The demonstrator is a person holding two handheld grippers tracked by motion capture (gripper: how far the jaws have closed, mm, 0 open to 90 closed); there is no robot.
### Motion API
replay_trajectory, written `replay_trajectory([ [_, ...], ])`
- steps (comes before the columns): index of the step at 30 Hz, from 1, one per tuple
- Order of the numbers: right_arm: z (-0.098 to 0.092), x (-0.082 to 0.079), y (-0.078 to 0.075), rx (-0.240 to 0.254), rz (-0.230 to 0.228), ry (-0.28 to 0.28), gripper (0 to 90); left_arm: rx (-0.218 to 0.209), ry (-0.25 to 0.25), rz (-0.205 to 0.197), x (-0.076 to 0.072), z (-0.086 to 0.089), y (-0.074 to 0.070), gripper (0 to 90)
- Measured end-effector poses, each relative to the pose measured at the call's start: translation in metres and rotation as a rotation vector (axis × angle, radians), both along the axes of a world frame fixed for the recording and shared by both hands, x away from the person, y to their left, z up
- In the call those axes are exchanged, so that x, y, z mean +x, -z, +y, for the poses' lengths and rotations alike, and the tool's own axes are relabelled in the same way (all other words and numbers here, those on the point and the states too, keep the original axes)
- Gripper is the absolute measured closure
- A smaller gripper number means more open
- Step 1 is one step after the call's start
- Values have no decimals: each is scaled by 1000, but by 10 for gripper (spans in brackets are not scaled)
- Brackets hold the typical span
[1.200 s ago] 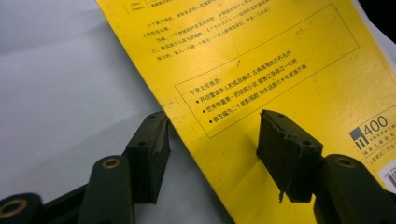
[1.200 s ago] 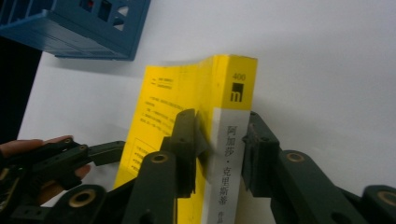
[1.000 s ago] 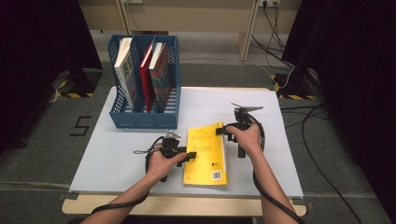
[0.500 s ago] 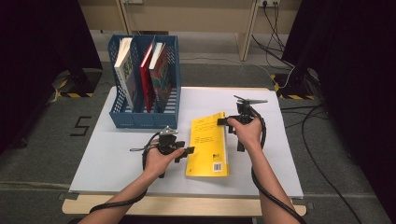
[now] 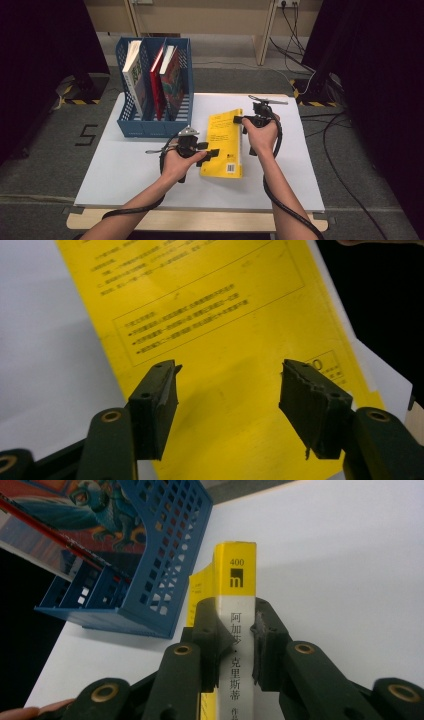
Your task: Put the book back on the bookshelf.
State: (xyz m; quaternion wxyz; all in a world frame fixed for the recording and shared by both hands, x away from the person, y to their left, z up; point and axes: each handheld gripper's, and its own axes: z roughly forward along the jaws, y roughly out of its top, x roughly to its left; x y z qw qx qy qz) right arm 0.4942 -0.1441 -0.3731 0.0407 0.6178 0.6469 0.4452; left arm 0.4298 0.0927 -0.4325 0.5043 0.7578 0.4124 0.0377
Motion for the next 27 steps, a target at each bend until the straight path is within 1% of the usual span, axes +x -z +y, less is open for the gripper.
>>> replay_trajectory([
  [3,6,0,-5,-20,-26,15,765,-13,17,-10,1,-8,-6,383],
  [6,11,0,-10,-31,-43,22,765,-21,35,-18,0,-15,-12,378],
  [12,16,2,-13,-42,-60,35,765,-11,58,-34,0,-27,-16,369],
  [19,19,1,-16,-43,-80,48,765,-3,75,-50,-1,-34,-20,367],
  [21,21,1,-16,-45,-85,50,765,1,73,-55,1,-36,-20,365],
  [23,22,0,-17,-46,-86,49,765,-6,72,-59,2,-36,-19,360],
  [25,23,-1,-18,-56,-94,47,765,-8,70,-61,3,-36,-19,353],
  [27,23,-1,-18,-58,-93,49,765,-8,65,-60,3,-35,-18,350],
])
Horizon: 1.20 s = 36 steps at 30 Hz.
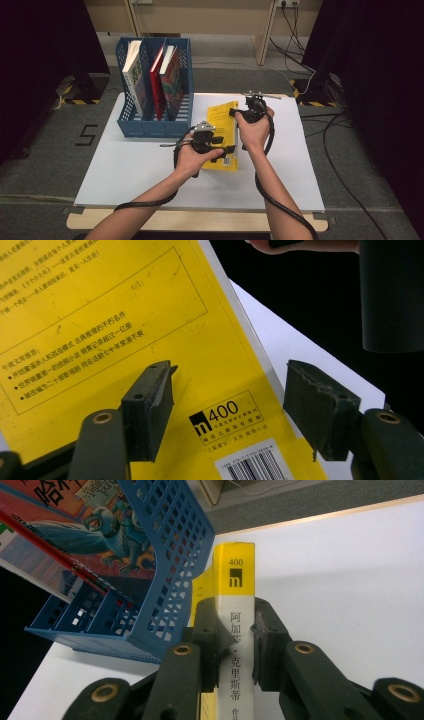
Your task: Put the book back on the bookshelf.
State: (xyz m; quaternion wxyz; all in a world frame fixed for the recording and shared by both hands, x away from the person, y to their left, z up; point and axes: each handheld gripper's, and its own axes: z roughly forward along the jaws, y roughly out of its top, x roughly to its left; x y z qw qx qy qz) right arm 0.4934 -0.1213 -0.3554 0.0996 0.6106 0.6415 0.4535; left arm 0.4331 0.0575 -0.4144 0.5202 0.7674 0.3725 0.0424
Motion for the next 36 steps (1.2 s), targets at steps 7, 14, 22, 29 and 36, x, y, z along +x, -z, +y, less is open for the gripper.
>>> replay_trajectory([
  [7,1,-1,-1,3,-6,5,765,-3,7,-16,-2,-4,-5,355],
  [14,3,-3,-4,-5,-17,-2,765,31,9,-16,1,-10,-3,354],
  [22,-6,-7,-11,-17,-41,11,765,51,9,-40,9,-16,-3,354],
  [29,-6,-13,-19,-43,-65,27,765,84,-7,-102,13,-21,-3,357],
  [36,-5,-16,-22,-56,-74,39,765,125,-18,-144,14,-21,-1,367],
])
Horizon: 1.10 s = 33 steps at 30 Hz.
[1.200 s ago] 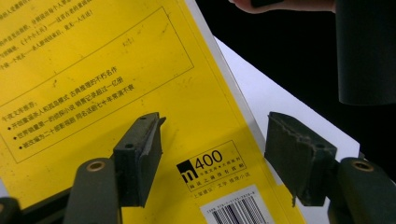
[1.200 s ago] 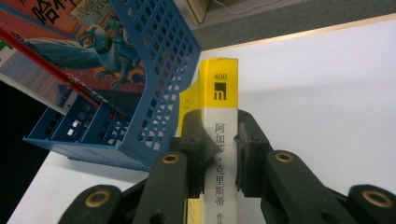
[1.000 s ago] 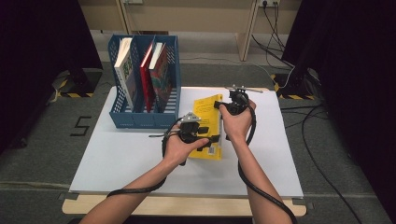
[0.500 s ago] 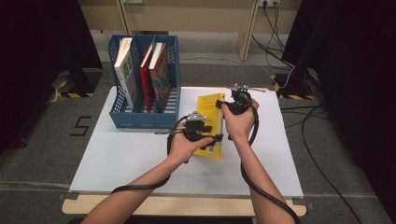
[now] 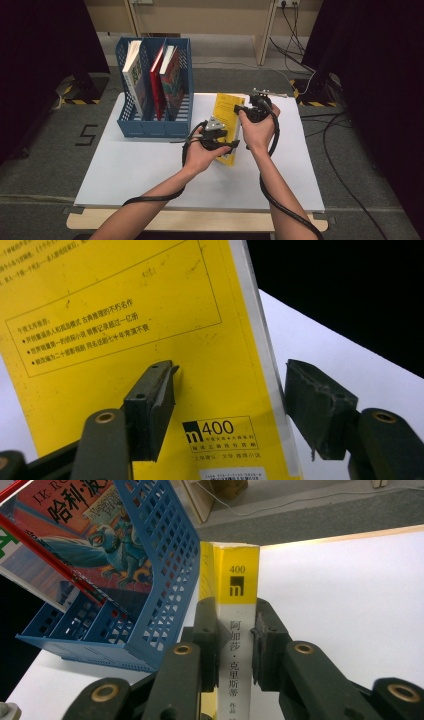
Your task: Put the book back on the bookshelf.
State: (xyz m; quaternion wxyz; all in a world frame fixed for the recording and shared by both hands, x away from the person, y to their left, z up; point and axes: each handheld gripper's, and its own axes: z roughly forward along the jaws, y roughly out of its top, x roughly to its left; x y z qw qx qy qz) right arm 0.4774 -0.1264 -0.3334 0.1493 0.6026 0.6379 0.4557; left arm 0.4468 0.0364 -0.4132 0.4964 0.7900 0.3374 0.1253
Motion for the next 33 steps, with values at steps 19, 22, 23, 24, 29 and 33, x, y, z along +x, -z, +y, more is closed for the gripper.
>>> replay_trajectory([
  [19,18,-12,-6,-32,-10,30,763,85,-78,-128,1,2,1,364],
  [22,22,-13,-6,-34,-14,28,760,78,-96,-149,2,2,-4,335],
  [23,24,-14,-6,-34,-18,27,759,77,-103,-156,3,2,-5,329],
  [24,25,-15,-7,-31,-17,27,759,79,-111,-165,3,2,-7,326],
  [29,29,-18,-7,-27,-19,29,758,89,-138,-177,6,2,-7,325],
  [33,32,-19,-8,-26,-20,29,754,96,-157,-190,5,1,-5,328],
])
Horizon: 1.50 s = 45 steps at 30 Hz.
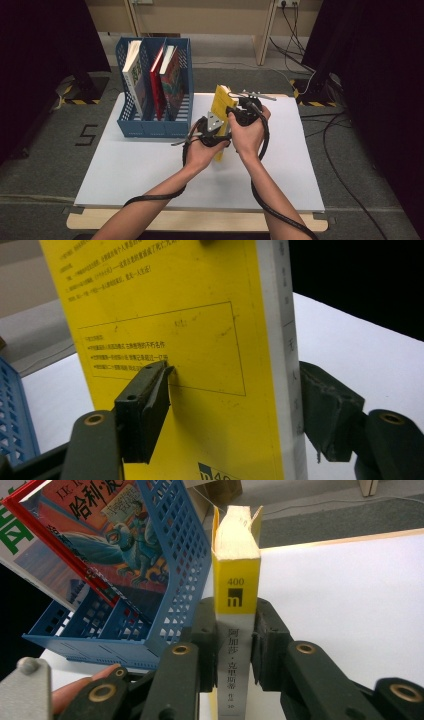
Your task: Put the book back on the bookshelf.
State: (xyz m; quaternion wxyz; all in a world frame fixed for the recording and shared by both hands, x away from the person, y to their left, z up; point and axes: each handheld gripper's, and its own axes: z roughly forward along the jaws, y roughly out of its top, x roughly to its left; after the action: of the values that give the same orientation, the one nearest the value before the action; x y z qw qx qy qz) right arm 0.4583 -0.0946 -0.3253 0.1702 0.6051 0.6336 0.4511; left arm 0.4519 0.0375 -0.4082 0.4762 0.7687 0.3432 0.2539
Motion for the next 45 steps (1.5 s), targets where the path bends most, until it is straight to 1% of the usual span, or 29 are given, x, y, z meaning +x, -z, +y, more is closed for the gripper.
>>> replay_trajectory([
  [4,2,0,-1,15,8,5,746,6,-20,-14,0,-1,1,331],
  [8,4,-2,-2,28,10,-3,735,11,-31,-25,0,0,2,333],
  [9,5,-2,-2,26,9,-6,734,21,-31,-26,0,1,2,335],
  [13,7,-3,-3,31,6,-12,726,10,-42,-32,0,2,2,340],
  [17,11,-4,-4,47,9,-23,714,18,-57,-47,0,4,1,357],
  [19,12,-5,-4,52,10,-30,707,23,-65,-57,0,6,0,378],
  [20,13,-5,-5,57,12,-34,705,7,-73,-58,0,6,1,390],
  [22,15,-6,-5,62,13,-42,698,15,-83,-63,-1,8,1,414],
  [24,16,-7,-6,61,11,-55,688,-2,-93,-58,-2,10,3,431],
  [25,18,-7,-6,58,13,-64,682,10,-94,-54,-2,11,2,443],
  [26,19,-7,-7,59,17,-73,675,6,-101,-54,-3,12,3,461],
  [27,21,-7,-6,58,15,-78,670,1,-107,-53,-4,13,3,485],
  [28,22,-7,-6,55,12,-83,663,5,-113,-54,-5,14,2,516],
  [31,25,-7,-8,66,8,-100,650,9,-128,-42,-7,18,1,608],
  [32,25,-7,-8,61,5,-105,644,1,-139,-40,-7,20,1,636],
  [33,27,-8,-9,62,0,-114,639,2,-153,-41,-8,23,1,674],
  [34,27,-8,-9,59,-8,-127,647,2,-156,-39,-8,25,0,722],
  [35,28,-8,-10,63,-5,-130,643,-16,-154,-24,-7,27,0,738],
  [36,28,-9,-11,56,-10,-130,643,-35,-150,-8,-6,30,-1,745],
  [38,27,-11,-15,80,-25,-149,642,-23,-149,-25,-7,33,-3,748],
  [39,26,-12,-17,83,-34,-155,640,-29,-147,-29,-8,34,-3,749],
  [41,25,-15,-19,99,-48,-162,640,-21,-142,-37,-8,37,-4,750],
  [43,22,-17,-21,108,-63,-165,637,-32,-130,-28,-8,41,-4,750],
  [45,17,-19,-22,127,-73,-160,636,-43,-131,-35,-10,46,-3,750],
])
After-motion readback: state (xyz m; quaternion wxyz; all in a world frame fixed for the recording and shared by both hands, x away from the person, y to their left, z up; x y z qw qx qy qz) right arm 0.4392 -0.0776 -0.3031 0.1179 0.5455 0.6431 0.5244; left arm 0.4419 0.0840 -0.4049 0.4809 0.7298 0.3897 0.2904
